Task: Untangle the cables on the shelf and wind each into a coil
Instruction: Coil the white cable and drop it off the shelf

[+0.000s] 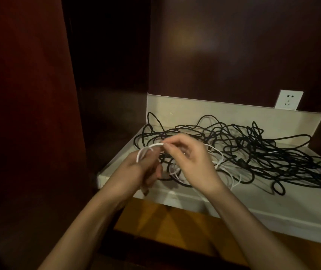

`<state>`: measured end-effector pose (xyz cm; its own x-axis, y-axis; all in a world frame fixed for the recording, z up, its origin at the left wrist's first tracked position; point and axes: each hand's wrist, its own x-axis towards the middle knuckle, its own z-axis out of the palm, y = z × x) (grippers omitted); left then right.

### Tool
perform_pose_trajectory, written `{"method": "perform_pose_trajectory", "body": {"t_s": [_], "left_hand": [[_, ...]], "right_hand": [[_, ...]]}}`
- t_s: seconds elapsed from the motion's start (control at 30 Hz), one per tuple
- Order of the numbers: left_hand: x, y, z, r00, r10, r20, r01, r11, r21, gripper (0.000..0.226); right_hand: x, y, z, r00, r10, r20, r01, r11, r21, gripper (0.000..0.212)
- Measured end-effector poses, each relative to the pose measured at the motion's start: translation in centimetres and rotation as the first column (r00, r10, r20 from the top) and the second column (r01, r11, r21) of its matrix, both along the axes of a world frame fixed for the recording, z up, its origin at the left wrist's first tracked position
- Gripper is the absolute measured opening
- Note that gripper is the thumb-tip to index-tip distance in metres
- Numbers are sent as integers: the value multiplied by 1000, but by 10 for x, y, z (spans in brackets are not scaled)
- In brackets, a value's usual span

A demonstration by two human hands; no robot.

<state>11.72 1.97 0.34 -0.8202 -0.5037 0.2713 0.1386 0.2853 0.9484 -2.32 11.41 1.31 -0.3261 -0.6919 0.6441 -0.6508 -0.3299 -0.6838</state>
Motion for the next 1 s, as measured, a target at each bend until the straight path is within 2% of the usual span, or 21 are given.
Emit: {"method": "perform_pose_trajectory", "body": {"t_s": [0.07,0.17,0.23,0.3,0.37,0.43,0.5,0.57,0.6,0.67,0.73,0.87,0.93,1.0], "left_hand": [[-3,-2,-3,993,100,-56,-95,992,82,42],[-9,-1,-6,966,216,-140,-181,957,226,40],[-15,0,-9,948,252,-196,-173,921,348,36],[-18,5,-7,935,237,-264,-93,881,463,38],[-20,9,-1,903,197,-381,47,837,545,42],[-22,11,2,857,233,-461,124,773,622,39],[-23,9,5,820,291,-493,145,728,670,35],[-23,4,6,779,344,-524,130,729,672,31],[-23,2,6,758,379,-531,82,752,654,30],[-27,-3,5,728,452,-516,-113,820,561,29],[-30,-7,4,700,513,-496,-304,843,443,23],[-36,-15,4,605,552,-574,-517,820,244,15],[-38,-24,-2,579,546,-606,-642,763,74,15],[-40,-33,-8,594,551,-586,-722,686,-88,21]], "right_hand": [[5,1,-8,996,51,77,-53,998,26,27],[16,-1,-27,944,148,296,-177,982,72,45],[22,-5,-43,925,91,368,-128,989,78,41],[26,-11,-52,908,18,418,-74,990,118,26],[26,-17,-60,922,2,388,-70,984,163,17],[26,-19,-68,956,-21,291,-45,976,215,14],[28,-17,-73,978,-50,201,-3,966,258,12],[27,-15,-74,984,-75,164,27,959,281,12],[26,-14,-73,982,-83,168,30,955,294,12],[20,-14,-71,980,-99,173,39,947,319,13],[15,-14,-66,989,-108,102,66,935,348,16],[15,-8,-59,987,-72,-142,124,907,402,13],[18,-5,-58,961,-69,-269,173,906,385,12],[20,-1,-52,933,-100,-346,232,902,365,13]]}}
